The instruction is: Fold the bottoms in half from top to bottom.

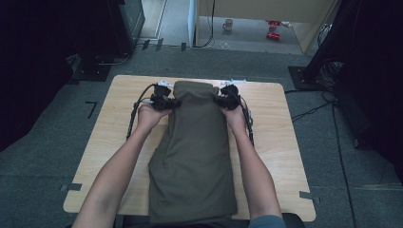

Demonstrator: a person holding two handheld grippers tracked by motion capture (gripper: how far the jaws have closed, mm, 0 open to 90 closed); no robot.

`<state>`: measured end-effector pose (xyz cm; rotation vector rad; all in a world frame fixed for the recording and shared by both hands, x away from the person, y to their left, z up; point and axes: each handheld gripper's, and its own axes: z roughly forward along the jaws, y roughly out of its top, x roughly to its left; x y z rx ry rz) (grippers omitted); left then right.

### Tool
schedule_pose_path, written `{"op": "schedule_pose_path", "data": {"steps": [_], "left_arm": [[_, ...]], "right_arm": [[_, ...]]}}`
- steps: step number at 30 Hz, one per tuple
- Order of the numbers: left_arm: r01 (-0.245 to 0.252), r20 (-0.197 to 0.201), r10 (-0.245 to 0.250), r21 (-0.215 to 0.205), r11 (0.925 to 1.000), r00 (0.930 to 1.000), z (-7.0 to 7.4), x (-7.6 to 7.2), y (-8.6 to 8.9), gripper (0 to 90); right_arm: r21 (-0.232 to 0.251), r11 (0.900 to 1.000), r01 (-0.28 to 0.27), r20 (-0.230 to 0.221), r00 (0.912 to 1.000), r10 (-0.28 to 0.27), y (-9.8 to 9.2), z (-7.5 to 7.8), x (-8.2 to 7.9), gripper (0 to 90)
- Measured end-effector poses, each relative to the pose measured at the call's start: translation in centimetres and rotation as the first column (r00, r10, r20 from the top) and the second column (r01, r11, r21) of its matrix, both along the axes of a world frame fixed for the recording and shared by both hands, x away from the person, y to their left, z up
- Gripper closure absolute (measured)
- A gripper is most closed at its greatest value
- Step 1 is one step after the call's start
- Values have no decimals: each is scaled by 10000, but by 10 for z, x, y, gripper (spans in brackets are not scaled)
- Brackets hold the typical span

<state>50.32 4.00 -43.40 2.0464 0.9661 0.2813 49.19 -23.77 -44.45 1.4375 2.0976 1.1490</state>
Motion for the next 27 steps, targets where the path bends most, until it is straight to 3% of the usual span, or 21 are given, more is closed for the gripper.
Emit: {"op": "schedule_pose_path", "data": {"steps": [1,2,3,4,5,6,7,8,10,14,19,23,27], "left_arm": [[-149,754,180,-410,9991,9970,19,-1,1,813],[-179,1341,266,-659,9977,9906,31,-3,2,813],[-203,2114,416,-1021,9946,9765,45,-8,4,813],[-190,2628,518,-1256,9919,9635,57,-12,5,812],[-101,2811,492,-1389,9903,9584,65,-15,7,812],[-85,2703,454,-1361,9907,9617,67,-16,8,812],[11,2326,273,-1211,9926,9722,65,-18,10,812],[124,1973,111,-1175,9930,9803,61,-20,11,812],[349,1730,-181,-947,9949,9848,49,-29,10,812],[658,1253,-580,-585,9961,9904,29,-46,8,812],[1001,1009,-962,-341,9944,9902,11,-68,7,808],[1198,1222,-1185,-32,9928,9854,4,-84,5,807],[1279,1280,-1260,-69,9918,9837,1,-99,5,799]], "right_arm": [[12,10000,72,434,9990,-72,0,13,0,850],[23,9999,152,1316,9912,-153,0,37,-1,850],[84,9998,191,2007,9794,-204,0,52,-4,850],[286,9993,236,2871,9574,-308,0,69,-10,851],[408,9989,225,3449,9380,-353,1,81,-15,853],[266,9995,191,3562,9340,-274,2,89,-19,853],[116,9998,133,3366,9415,-164,2,90,-20,853],[-40,10000,6,2929,9561,6,1,86,-21,853],[14,9999,-142,2435,9698,134,-2,72,-27,853],[45,9991,-421,1774,9833,406,-7,45,-45,851],[-210,9959,-879,1298,9875,899,-12,27,-66,846],[-356,9928,-1148,1063,9873,1179,-14,20,-80,843],[-300,9910,-1307,976,9863,1330,-17,13,-94,836]]}}
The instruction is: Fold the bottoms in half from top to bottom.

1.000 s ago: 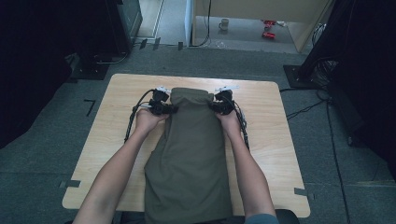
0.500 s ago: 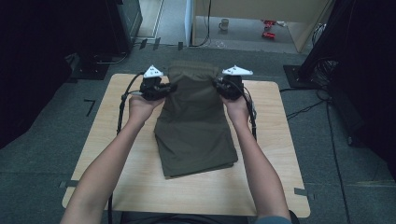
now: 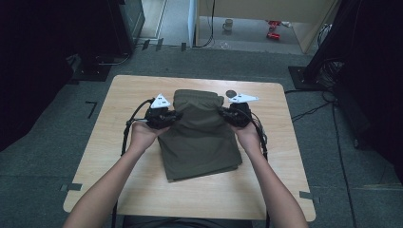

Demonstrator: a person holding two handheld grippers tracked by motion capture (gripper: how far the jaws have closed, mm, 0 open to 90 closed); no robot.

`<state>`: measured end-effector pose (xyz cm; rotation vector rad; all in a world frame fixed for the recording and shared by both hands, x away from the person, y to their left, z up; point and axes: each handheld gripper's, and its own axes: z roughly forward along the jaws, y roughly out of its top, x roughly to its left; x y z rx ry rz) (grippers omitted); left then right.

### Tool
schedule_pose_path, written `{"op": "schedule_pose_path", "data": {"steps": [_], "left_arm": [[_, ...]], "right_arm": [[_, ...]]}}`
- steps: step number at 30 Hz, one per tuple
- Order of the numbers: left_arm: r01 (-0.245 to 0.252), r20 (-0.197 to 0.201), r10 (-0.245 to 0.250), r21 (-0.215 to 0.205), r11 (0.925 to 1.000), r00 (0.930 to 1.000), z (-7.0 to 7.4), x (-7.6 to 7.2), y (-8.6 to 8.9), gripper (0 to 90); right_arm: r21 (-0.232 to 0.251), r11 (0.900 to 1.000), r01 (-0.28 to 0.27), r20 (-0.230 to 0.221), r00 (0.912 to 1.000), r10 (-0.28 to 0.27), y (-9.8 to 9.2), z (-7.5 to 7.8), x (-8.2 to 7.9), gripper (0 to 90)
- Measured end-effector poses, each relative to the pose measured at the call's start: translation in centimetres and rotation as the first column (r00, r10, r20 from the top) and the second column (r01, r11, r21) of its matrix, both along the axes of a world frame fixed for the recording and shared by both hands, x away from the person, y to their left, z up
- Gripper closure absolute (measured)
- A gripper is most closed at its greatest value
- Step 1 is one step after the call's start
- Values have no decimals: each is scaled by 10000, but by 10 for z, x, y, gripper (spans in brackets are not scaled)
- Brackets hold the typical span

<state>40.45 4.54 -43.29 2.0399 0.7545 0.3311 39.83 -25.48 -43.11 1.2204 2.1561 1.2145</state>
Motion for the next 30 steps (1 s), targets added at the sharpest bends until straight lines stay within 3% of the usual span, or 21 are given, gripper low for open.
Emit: {"op": "schedule_pose_path", "data": {"steps": [5,11,17,25,30], "left_arm": [[156,-112,-154,161,9997,9998,-7,-13,1,787],[282,-446,-272,226,9993,9986,-20,-25,4,756],[553,-813,-505,576,9968,9954,-32,-33,4,681],[669,-1314,-580,642,9957,9896,-37,-36,8,576],[583,-1475,-496,554,9968,9878,-32,-34,21,545]], "right_arm": [[-20,9999,-163,-115,9998,162,-2,-9,-13,826],[-490,9982,-349,-342,9989,333,0,-23,-24,795],[-605,9969,-495,-836,9955,443,-1,-37,-31,756],[-316,9973,-656,-1405,9882,605,-8,-47,-34,578],[74,9985,-551,-1232,9908,556,-22,-40,-36,596]]}}
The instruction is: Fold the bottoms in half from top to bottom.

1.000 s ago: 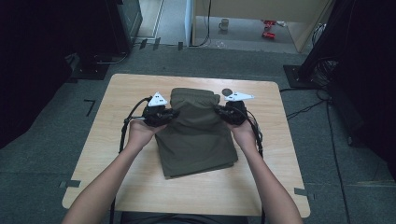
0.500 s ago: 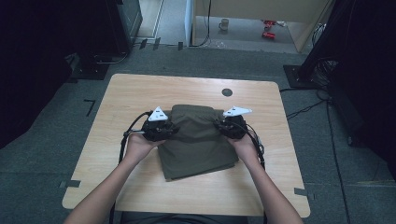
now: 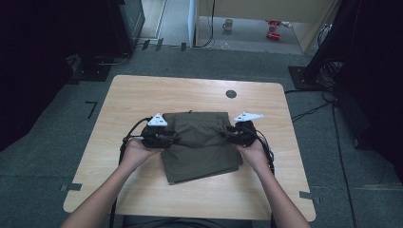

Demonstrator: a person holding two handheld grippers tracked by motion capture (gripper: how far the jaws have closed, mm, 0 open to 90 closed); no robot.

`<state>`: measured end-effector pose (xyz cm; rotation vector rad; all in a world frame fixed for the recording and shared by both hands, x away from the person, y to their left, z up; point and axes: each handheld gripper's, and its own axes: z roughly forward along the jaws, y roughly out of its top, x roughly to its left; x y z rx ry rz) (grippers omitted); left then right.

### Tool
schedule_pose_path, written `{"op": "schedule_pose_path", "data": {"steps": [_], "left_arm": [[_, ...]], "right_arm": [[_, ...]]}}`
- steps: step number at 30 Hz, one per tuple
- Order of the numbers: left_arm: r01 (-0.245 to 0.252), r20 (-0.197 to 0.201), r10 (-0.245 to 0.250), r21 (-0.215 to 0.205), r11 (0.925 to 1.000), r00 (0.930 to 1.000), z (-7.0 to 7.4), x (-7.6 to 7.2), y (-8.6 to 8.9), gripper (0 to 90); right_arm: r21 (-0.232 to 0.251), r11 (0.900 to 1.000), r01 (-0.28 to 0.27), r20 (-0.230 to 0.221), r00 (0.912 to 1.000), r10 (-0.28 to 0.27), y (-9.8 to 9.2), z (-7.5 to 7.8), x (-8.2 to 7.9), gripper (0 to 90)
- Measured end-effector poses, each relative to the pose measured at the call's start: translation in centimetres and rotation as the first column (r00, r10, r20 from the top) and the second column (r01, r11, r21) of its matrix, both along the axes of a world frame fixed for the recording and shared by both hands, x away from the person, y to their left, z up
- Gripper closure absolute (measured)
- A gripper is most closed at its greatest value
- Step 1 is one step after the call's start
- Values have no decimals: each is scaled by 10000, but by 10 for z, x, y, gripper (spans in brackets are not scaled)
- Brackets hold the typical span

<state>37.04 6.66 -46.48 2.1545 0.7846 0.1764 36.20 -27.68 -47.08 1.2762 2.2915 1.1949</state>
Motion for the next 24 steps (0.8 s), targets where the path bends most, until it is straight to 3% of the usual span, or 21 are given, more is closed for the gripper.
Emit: {"op": "schedule_pose_path", "data": {"steps": [4,10,14,17,21,24], "left_arm": [[-165,-193,158,-338,9993,9997,5,3,12,573],[-578,-787,511,-842,9948,9956,10,21,26,736],[-852,-822,803,-579,9947,9934,7,39,24,821],[-1001,-1059,940,-537,9935,9899,1,53,19,881],[-1117,-1466,1041,-441,9928,9837,-7,66,11,900],[-1124,-1461,1088,-168,9935,9833,-13,72,4,900]], "right_arm": [[45,9997,225,175,9996,-226,-9,5,1,669],[-162,9981,590,123,9982,-588,-15,2,13,789],[-229,9969,756,-60,9971,-758,-12,-3,25,850],[-410,9955,855,-174,9961,-862,-7,-8,36,870],[-445,9945,945,-529,9939,-968,-4,-15,48,888],[-484,9940,977,-681,9926,-1008,-1,-20,55,893]]}}
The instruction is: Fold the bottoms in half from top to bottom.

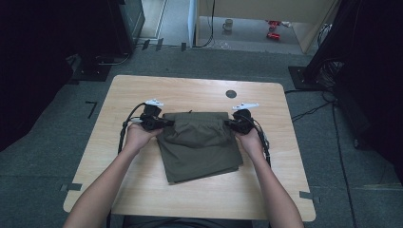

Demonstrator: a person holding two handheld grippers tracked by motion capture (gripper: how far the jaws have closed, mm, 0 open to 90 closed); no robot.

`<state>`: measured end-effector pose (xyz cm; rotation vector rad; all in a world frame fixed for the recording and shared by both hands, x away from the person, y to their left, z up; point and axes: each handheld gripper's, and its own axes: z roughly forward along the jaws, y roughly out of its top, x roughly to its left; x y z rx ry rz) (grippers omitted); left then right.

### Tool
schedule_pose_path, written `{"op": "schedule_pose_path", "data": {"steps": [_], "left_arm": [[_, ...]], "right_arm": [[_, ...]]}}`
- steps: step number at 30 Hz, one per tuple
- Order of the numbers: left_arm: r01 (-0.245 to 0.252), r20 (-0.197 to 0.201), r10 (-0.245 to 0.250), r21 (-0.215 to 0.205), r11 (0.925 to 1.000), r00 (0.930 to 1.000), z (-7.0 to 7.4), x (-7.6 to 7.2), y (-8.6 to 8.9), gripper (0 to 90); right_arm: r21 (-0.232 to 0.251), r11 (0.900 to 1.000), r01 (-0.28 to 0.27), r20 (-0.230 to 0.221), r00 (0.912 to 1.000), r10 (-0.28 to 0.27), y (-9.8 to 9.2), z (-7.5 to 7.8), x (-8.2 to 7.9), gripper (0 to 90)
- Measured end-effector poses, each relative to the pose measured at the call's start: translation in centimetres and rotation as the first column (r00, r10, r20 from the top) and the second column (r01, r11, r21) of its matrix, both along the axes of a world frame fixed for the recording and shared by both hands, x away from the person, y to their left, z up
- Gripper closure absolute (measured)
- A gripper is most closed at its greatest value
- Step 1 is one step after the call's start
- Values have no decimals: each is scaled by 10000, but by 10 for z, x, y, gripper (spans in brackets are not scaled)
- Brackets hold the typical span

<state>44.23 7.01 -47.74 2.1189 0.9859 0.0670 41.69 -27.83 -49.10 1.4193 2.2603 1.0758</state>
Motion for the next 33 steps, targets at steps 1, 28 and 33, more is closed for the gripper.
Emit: {"op": "schedule_pose_path", "data": {"steps": [1,28,33], "left_arm": [[-50,-73,50,-3,10000,10000,-2,2,-1,900],[498,411,-489,-213,9985,9980,-5,-15,-11,870],[716,659,-683,-481,9963,9955,2,-30,-9,851]], "right_arm": [[27,10000,34,-102,9999,-34,1,-2,2,894],[1400,9895,-348,90,9994,338,-3,3,-13,875],[1495,9864,-687,266,9975,654,-7,9,-28,854]]}}
